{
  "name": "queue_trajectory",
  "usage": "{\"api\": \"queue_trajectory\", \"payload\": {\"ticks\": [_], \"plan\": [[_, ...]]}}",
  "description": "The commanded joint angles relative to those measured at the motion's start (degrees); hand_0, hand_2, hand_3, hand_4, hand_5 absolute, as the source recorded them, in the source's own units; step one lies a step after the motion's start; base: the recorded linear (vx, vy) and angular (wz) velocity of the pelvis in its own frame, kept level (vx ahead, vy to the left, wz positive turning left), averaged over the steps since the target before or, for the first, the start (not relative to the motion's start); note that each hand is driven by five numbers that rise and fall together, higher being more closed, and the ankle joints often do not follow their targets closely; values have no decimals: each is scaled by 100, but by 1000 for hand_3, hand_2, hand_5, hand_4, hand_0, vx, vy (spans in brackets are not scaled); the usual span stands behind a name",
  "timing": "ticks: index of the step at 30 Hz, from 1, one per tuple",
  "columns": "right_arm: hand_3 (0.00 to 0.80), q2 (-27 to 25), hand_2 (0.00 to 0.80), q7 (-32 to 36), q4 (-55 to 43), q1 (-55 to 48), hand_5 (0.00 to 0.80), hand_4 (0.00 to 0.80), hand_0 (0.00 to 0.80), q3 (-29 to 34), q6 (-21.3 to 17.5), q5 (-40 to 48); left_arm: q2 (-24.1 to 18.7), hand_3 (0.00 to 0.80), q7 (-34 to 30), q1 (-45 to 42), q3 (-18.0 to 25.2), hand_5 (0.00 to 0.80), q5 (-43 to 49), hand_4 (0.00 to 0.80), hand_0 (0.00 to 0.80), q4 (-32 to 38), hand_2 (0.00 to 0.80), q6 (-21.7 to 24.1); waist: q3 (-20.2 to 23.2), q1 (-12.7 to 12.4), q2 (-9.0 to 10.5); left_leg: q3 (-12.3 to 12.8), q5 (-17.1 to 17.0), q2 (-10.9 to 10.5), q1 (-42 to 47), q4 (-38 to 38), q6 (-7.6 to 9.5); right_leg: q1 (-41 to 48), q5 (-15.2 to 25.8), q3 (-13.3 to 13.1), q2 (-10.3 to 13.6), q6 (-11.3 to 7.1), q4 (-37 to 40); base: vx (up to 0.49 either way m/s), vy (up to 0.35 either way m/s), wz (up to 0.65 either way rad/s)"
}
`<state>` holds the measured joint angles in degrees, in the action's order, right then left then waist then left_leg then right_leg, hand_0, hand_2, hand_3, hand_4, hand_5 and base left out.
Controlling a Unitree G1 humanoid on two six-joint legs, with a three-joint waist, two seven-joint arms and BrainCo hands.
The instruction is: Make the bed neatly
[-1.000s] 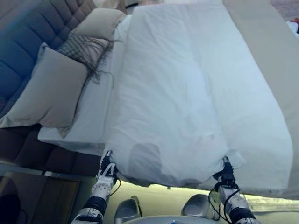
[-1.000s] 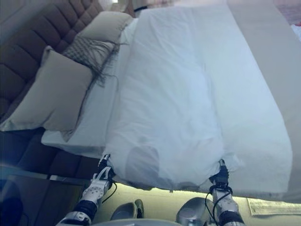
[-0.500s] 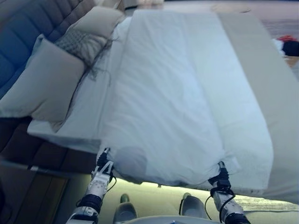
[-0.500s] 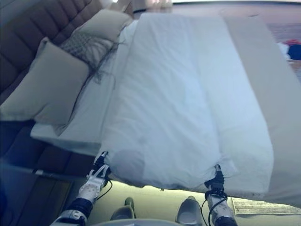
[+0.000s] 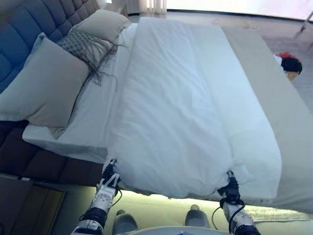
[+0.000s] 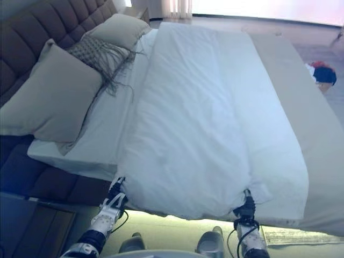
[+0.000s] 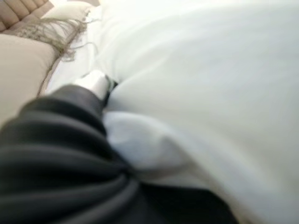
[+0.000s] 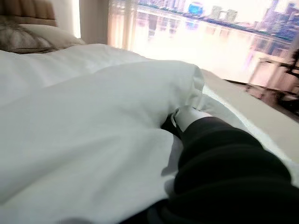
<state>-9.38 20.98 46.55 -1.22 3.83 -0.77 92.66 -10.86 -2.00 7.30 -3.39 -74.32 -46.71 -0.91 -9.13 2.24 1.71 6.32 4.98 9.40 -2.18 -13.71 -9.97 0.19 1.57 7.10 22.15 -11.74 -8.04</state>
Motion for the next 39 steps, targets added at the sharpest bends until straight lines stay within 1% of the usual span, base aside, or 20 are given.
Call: {"api": "queue_trajectory", "payload": {"ticks": [1, 2, 3, 4, 5, 7, 8, 10, 13, 15, 18, 19, 24, 27, 28, 30, 32, 35, 37, 39], "plan": [[800, -191, 800, 1, -578, 84, 800, 800, 800, 340, -27, -130, -79, 800, -136, 209, 116, 800, 600, 800, 800, 692, 800, 74, 92, 0, -315, -115, -395, 220, 20, 81, 86, -419, 1226, 30, 518, -326, -275, 67, 288, 2], [800, -138, 800, -35, -724, 60, 800, 800, 800, 290, -6, -45, -163, 800, -104, 144, 120, 800, 693, 800, 800, 845, 800, 87, 25, 8, -315, -43, -333, 143, 34, 93, 210, -767, 1129, -48, 423, -326, -686, -17, 308, -10], [800, -114, 800, -22, -795, 44, 800, 800, 800, 249, -3, -6, -210, 800, -76, 131, 109, 800, 756, 800, 800, 902, 800, 112, 9, 18, -314, -7, -375, 95, -24, 118, 270, -937, 1085, -95, 335, -326, -844, -97, 294, -28], [800, -90, 800, 31, -876, -5, 800, 800, 800, 160, -16, 21, -277, 800, -29, 169, 51, 800, 731, 800, 800, 909, 800, 201, -38, 32, -313, 28, -412, 32, -150, 89, 328, -1097, 850, -104, 132, -302, -1084, -139, 232, -34], [800, -70, 800, 78, -894, -20, 800, 800, 800, 44, -53, 23, -324, 800, -18, 317, -23, 800, 625, 800, 800, 836, 800, 330, -111, 21, -275, -3, -376, -51, -382, -75, 352, -1170, 517, -12, -61, -237, -1163, -143, 155, -30], [800, -62, 800, 33, -786, 119, 800, 800, 800, -99, -176, 89, -328, 800, -69, 555, -140, 800, 560, 800, 800, 762, 800, 505, -217, -45, -217, -182, -385, -161, -731, -273, 332, -1253, 438, 36, -145, -176, -938, -204, -14, -19], [800, -80, 800, 112, -697, 272, 800, 800, 800, -176, -245, 165, -356, 800, -128, 662, -192, 800, 516, 800, 800, 773, 800, 618, -359, -67, -223, -281, -411, -136, -902, -345, 296, -1430, 455, 21, -208, -165, -958, -386, -103, -3], [800, -136, 800, 268, -589, 634, 800, 800, 800, -422, -397, 391, -472, 800, -154, 983, -250, 800, 345, 800, 800, 715, 800, 856, -683, -108, -233, -360, -528, 45, -1240, -343, 192, -1834, 516, -11, -329, -167, -981, -412, -83, 7], [800, -237, 800, 373, -386, 1111, 800, 800, 800, -590, -544, 423, -523, 800, -169, 1608, -353, 800, 31, 800, 800, 270, 800, 1154, -1056, -58, -258, -458, -778, 117, -1744, -306, 120, -2194, 581, -1, -468, -122, -912, -352, 27, 6], [800, -389, 800, 157, -255, 1509, 800, 800, 800, -639, -657, 287, -477, 800, -282, 2009, -340, 800, -138, 800, 800, -95, 800, 1288, -1302, -9, -297, -460, -981, 108, -2108, -240, 95, -2470, 593, 43, -492, -108, -942, -235, 104, -6], [800, -562, 800, 213, 224, 1929, 800, 800, 800, -482, -567, 377, -373, 800, -408, 2354, -331, 800, -108, 800, 800, -327, 800, 1395, -1531, -17, -339, -469, -1154, 18, -2547, -191, 118, -2862, 626, 42, -373, -127, -1079, -178, 121, -5], [800, -648, 800, 313, 496, 2135, 800, 800, 800, -403, -493, 557, -369, 800, -438, 2500, -331, 800, -55, 800, 800, -371, 800, 1430, -1645, -29, -361, -372, -1144, -63, -2731, -229, 145, -3033, 576, 50, -332, -145, -1181, -135, 104, 4], [800, -1031, 800, 480, 1336, 2804, 800, 800, 800, -22, -200, 718, -276, 800, -535, 2855, -330, 800, -90, 800, 800, -471, 800, 1600, -1998, 10, -545, -58, -1194, -185, -3292, -401, 167, -3561, 567, 25, -220, -138, -1348, -126, 164, 7], [800, -1202, 800, 364, 1646, 3048, 800, 800, 800, 167, -96, 693, -189, 800, -608, 2862, -260, 800, -464, 800, 800, -412, 800, 1654, -2066, -2, -651, -173, -1130, -311, -3560, -583, 184, -3859, 581, -125, -224, -107, -1396, -30, 191, 7], [800, -1212, 800, 401, 1721, 3028, 800, 800, 800, 259, -56, 685, -151, 800, -646, 2737, -186, 800, -619, 800, 800, -293, 800, 1715, -2067, -34, -648, -388, -1079, -364, -3739, -707, 175, -4017, 586, -244, -253, -96, -1365, 1, 147, -9], [800, -1196, 800, 456, 1821, 2991, 800, 800, 800, 314, -33, 736, -133, 800, -631, 2627, -139, 800, -599, 800, 800, -183, 800, 1817, -2067, -61, -616, -510, -1133, -324, -3934, -705, 185, -4209, 660, -319, -284, -104, -1312, -22, 133, -25], [800, -1190, 800, 547, 1910, 2838, 800, 800, 800, 438, 6, 758, -178, 800, -555, 2571, -115, 800, -455, 800, 800, -138, 800, 1882, -2067, -69, -572, -481, -1083, -203, -4174, -731, 144, -4425, 575, -380, -287, -125, -1367, -25, 70, -26], [800, -1330, 800, 548, 2043, 2706, 800, 800, 800, 597, 24, 902, -267, 800, -584, 2598, -61, 800, -220, 800, 800, -255, 800, 1903, -2067, -27, -565, -404, -1069, -121, -4470, -824, 115, -4665, 577, -402, -238, -133, -1348, -34, 78, -8], [800, -1493, 800, 549, 2179, 2583, 800, 800, 800, 744, 50, 937, -365, 800, -358, 2603, -86, 800, 236, 800, 800, -498, 800, 1890, -2067, 27, -587, -376, -1028, -86, -4731, -969, 96, -4892, 612, -453, -191, -127, -1359, -45, 99, -2], [800, -1651, 800, 290, 2327, 2569, 800, 800, 800, 852, 63, 942, -518, 800, 197, 2666, -113, 800, 906, 800, 800, -987, 800, 1690, -2067, 90, -612, -327, -998, -47, -4906, -1100, 79, -5067, 597, -467, -182, -132, -1427, -42, 112, -4]]}}
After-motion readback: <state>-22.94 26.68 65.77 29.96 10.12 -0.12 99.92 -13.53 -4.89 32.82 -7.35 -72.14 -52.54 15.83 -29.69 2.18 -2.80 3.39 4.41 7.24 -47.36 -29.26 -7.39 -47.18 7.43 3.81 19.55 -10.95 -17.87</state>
